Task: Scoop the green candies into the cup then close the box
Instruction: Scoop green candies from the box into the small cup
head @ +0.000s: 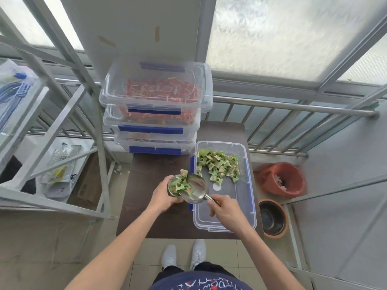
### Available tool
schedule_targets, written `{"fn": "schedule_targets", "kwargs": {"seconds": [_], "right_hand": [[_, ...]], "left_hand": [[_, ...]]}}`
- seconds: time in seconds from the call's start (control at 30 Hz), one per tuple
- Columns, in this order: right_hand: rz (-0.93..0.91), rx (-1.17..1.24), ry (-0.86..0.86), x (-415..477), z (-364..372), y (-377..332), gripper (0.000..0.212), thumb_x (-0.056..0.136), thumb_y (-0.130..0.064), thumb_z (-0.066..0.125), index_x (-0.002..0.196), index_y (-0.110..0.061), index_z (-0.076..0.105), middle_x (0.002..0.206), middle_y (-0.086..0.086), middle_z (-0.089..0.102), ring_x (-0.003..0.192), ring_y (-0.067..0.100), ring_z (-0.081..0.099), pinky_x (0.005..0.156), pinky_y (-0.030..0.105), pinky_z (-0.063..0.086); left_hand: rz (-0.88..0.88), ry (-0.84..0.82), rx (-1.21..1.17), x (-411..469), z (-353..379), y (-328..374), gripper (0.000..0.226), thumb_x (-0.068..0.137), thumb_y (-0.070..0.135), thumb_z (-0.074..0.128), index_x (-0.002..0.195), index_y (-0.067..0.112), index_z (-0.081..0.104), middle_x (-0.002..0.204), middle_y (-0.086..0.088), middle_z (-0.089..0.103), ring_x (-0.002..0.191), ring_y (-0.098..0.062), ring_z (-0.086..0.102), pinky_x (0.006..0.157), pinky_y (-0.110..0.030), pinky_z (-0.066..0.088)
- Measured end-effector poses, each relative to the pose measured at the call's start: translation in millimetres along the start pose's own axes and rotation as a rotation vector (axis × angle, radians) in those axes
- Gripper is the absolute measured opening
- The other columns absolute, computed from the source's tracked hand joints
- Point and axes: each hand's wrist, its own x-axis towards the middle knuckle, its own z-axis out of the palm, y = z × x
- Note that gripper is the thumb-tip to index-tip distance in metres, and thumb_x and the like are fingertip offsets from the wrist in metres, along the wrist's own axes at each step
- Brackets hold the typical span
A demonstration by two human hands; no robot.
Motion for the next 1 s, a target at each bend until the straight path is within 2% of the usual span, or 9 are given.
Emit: {"fn": "schedule_targets", "kwargs": {"seconds": [0.1,0.17,0.27,0.37,0.5,0.73,0.87,1.0], "right_hand": [[-0.025,-0.145,0.046,-4.7,0.1,-19.0,0.033,0.100,-0.035,0.052,0.074,-0.020,0.067,0.067,0.006,0.071,0.053,0.020,0.060,0.052,0.036,0.048],[-0.053,-0.259,0.090,-6.2,-0.7,-30.9,0.040,0.100,-0.033,0.052,0.062,-0.022,0.055,0.064,0.007,0.065,0.058,0.029,0.058,0.055,0.039,0.045],[-0.088,-0.380,0.136,-6.7,-3.6,-47.7,0.035,0.098,-0.032,0.050,0.071,-0.014,0.062,0.071,0.011,0.065,0.065,0.034,0.061,0.058,0.039,0.045],[-0.102,-0.481,0.178,-8.0,-7.7,-61.9,0.033,0.096,-0.032,0.049,0.078,-0.010,0.065,0.079,0.014,0.065,0.068,0.036,0.058,0.060,0.039,0.047],[-0.160,-0.554,0.219,-12.9,-21.5,-77.5,0.030,0.096,-0.030,0.051,0.073,-0.012,0.060,0.069,0.009,0.058,0.062,0.033,0.050,0.057,0.038,0.043],[-0.222,-0.515,0.212,-2.8,-13.6,-83.7,0.019,0.091,-0.020,0.056,0.084,-0.012,0.072,0.071,0.010,0.064,0.064,0.034,0.059,0.059,0.044,0.053],[-0.210,-0.561,0.164,-0.6,-0.1,-78.3,0.016,0.090,-0.011,0.057,0.090,-0.012,0.073,0.076,0.012,0.067,0.068,0.035,0.063,0.057,0.041,0.053],[-0.228,-0.513,0.193,-3.6,-1.9,-79.2,0.018,0.091,-0.012,0.056,0.091,-0.012,0.074,0.077,0.010,0.068,0.068,0.033,0.063,0.060,0.043,0.054]], "left_hand": [[0.034,-0.002,-0.020,-6.3,-1.2,8.7,0.095,0.055,0.024,0.097,0.138,0.035,0.052,0.123,0.009,0.070,0.114,-0.014,0.064,0.100,-0.032,0.048],[0.036,-0.006,-0.028,-5.1,-1.3,7.2,0.095,0.056,0.022,0.098,0.138,0.033,0.052,0.123,0.009,0.070,0.114,-0.014,0.064,0.099,-0.030,0.048],[0.029,-0.005,-0.032,-2.8,-3.7,5.6,0.093,0.054,0.023,0.098,0.134,0.035,0.052,0.122,0.009,0.071,0.115,-0.015,0.065,0.102,-0.033,0.049],[0.024,-0.020,-0.024,-2.1,-4.3,8.9,0.088,0.057,0.020,0.097,0.132,0.034,0.053,0.119,0.010,0.069,0.112,-0.014,0.064,0.095,-0.030,0.047],[0.030,-0.022,-0.014,-2.5,-4.8,10.8,0.084,0.059,0.019,0.096,0.130,0.032,0.053,0.115,0.010,0.070,0.110,-0.014,0.064,0.090,-0.027,0.045],[0.035,-0.024,-0.018,-1.9,-4.4,9.5,0.080,0.061,0.018,0.095,0.128,0.030,0.053,0.116,0.009,0.070,0.112,-0.015,0.063,0.097,-0.030,0.047],[0.024,-0.019,-0.036,-0.7,-4.1,7.3,0.071,0.060,0.018,0.097,0.114,0.030,0.053,0.109,0.007,0.071,0.107,-0.019,0.065,0.086,-0.030,0.047],[0.019,-0.017,-0.032,0.1,-3.7,6.3,0.075,0.059,0.018,0.097,0.121,0.028,0.055,0.112,0.008,0.072,0.110,-0.019,0.066,0.094,-0.033,0.050]]}}
